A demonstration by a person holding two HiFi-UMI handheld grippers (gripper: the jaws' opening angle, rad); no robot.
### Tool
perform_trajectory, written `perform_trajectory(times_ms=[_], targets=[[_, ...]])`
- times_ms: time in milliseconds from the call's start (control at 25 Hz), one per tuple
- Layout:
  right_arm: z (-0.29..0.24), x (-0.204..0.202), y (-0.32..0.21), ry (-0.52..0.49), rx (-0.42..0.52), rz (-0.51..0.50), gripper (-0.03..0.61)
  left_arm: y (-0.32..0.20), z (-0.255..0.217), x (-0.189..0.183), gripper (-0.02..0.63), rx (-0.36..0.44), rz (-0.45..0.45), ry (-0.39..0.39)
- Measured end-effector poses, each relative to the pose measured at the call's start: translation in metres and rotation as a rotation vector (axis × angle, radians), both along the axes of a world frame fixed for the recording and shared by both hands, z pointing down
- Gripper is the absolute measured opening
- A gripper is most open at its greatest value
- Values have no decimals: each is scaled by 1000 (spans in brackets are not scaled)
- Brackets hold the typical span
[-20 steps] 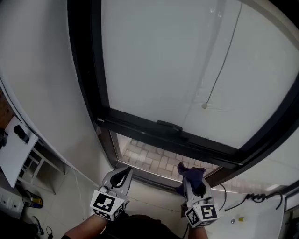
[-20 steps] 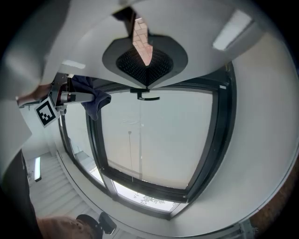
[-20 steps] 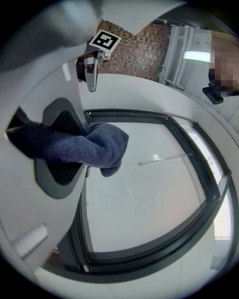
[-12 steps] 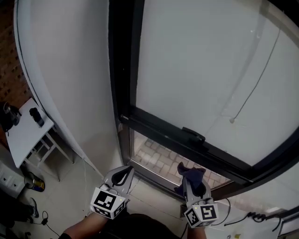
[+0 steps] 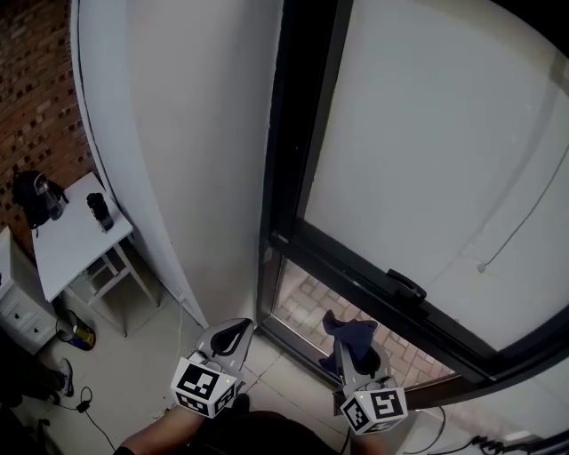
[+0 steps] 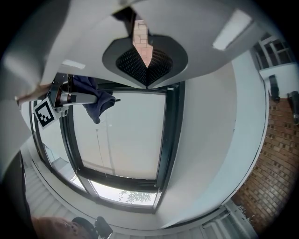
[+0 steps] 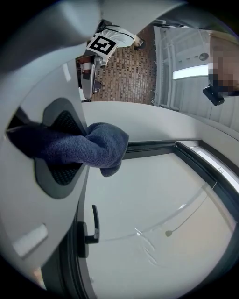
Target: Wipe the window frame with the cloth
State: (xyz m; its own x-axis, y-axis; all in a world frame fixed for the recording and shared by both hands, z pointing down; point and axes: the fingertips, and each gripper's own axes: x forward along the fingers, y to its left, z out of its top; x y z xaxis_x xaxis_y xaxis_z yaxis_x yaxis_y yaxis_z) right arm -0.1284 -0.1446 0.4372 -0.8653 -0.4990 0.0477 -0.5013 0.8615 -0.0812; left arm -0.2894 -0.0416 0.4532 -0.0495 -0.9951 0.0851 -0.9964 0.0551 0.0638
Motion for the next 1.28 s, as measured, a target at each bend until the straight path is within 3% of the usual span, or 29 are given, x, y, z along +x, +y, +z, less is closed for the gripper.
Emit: perform_trajectory(times_ms=[400, 880, 1280], targets=[[7, -69, 9, -6, -28, -51, 127, 8, 4, -51, -6, -23, -23, -18], [16, -129, 17, 30, -22, -40, 127, -7, 8, -71, -6, -10, 113, -4], [14, -174, -8, 63, -20, -87, 126, -34, 7, -87, -6, -4, 69, 25]])
